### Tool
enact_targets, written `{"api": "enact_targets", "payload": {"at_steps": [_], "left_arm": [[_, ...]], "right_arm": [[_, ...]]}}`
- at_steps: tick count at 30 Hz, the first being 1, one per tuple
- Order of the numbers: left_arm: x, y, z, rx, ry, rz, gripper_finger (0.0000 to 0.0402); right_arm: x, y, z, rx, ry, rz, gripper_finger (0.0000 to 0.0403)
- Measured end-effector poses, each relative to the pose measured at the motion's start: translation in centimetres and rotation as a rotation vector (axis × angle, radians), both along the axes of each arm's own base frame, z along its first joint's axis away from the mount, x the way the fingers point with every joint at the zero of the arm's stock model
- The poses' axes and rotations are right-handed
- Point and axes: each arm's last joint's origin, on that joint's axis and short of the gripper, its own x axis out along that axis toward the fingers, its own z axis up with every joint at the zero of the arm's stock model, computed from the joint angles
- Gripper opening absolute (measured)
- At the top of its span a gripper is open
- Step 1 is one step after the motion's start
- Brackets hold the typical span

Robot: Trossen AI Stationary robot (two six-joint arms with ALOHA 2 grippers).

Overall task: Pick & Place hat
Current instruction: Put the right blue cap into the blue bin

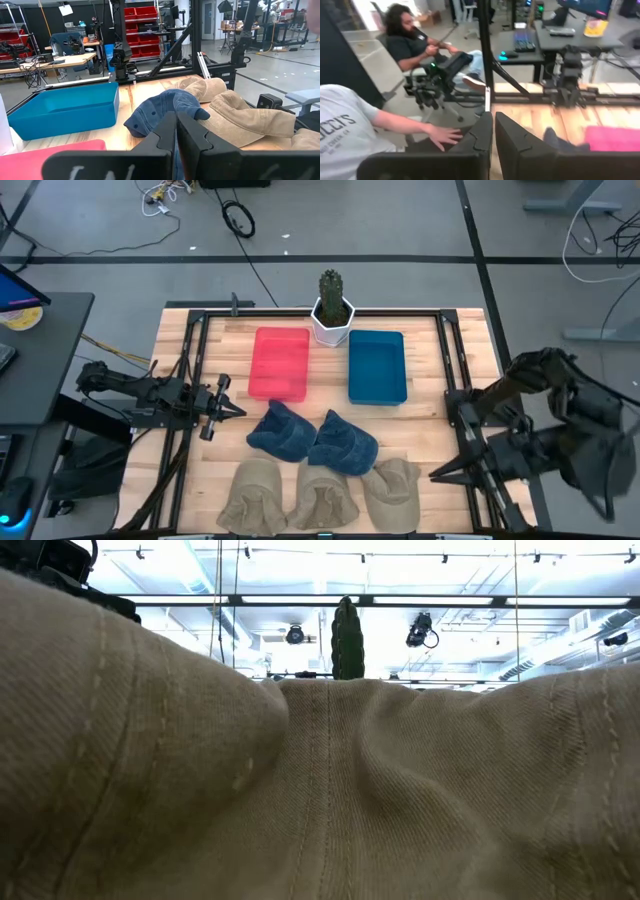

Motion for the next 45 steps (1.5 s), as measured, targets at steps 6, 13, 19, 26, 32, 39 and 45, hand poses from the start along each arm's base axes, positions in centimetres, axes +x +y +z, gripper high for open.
{"api": "enact_targets", "payload": {"at_steps": [6,13,19,26,32,39,45], "left_arm": [[0.0,0.0,0.0,0.0,0.0,0.0,0.0021],[0.0,0.0,0.0,0.0,0.0,0.0,0.0021],[0.0,0.0,0.0,0.0,0.0,0.0,0.0021],[0.0,0.0,0.0,0.0,0.0,0.0,0.0021],[0.0,0.0,0.0,0.0,0.0,0.0,0.0021],[0.0,0.0,0.0,0.0,0.001,0.0,0.0021],[0.0,0.0,0.0,0.0,0.001,0.0,0.0021]], "right_arm": [[-0.1,2.3,-2.3,-0.03,0.084,-0.05,0.0025],[0.6,4.1,-6.2,-0.172,0.248,-0.121,0.0025],[1.7,6.0,-9.5,-0.345,0.312,-0.151,0.0025],[2.8,6.2,-13.2,-0.482,0.364,-0.219,0.0025],[4.5,4.1,-15.6,-0.599,0.427,-0.279,0.0025],[7.2,1.7,-19.1,-0.655,0.525,-0.419,0.0025],[9.5,-0.4,-20.2,-0.647,0.744,-0.328,0.0025]]}}
